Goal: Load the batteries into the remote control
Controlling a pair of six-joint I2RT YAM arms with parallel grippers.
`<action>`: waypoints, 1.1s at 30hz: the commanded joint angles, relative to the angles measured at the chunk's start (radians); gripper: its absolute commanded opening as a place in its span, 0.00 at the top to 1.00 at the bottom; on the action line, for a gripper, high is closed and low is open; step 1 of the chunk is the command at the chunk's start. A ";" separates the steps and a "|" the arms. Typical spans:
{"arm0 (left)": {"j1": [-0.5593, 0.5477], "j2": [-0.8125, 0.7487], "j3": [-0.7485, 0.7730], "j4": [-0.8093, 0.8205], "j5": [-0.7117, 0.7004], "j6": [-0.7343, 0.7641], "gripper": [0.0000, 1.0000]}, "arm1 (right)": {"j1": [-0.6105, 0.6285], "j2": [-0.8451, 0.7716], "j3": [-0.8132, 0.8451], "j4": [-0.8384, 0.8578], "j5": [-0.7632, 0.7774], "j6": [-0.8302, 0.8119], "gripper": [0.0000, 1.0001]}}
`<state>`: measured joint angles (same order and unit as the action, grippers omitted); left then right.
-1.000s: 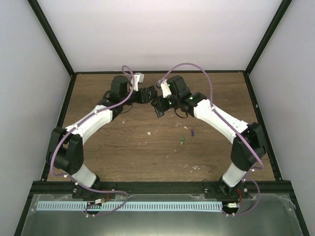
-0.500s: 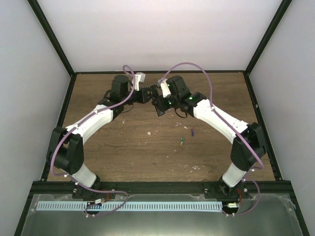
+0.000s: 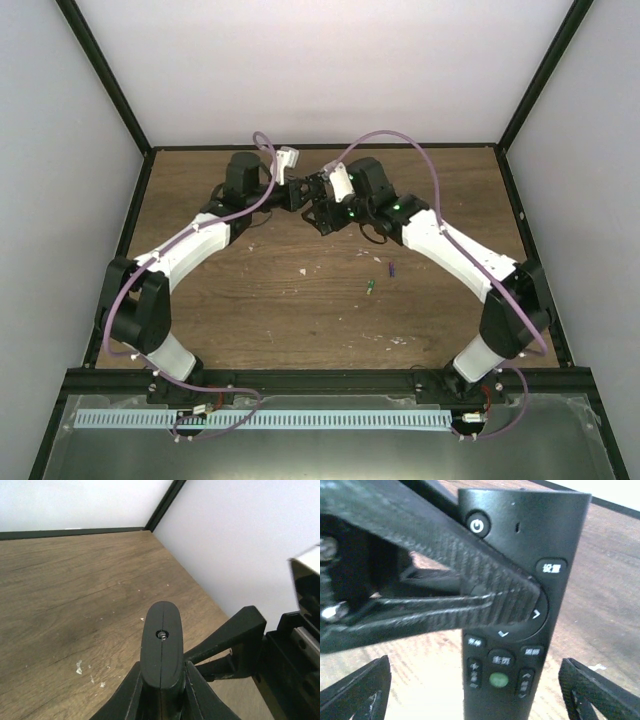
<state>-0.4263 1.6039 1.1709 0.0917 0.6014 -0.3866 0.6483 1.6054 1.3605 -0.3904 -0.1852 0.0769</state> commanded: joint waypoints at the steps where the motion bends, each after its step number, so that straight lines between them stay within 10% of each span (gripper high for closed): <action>1: 0.016 -0.028 -0.031 0.078 0.120 0.072 1.00 | -0.032 -0.104 -0.066 0.071 -0.140 -0.045 0.14; 16: 0.127 -0.119 -0.160 0.458 0.655 -0.097 1.00 | -0.187 -0.219 -0.273 0.146 -0.744 -0.135 0.07; 33: 0.115 -0.164 -0.252 0.648 0.654 -0.224 1.00 | -0.157 -0.128 -0.246 0.226 -0.875 -0.094 0.36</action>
<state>-0.3027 1.4662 0.9279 0.6781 1.2469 -0.6033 0.4698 1.4578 1.0836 -0.1886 -1.0206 -0.0223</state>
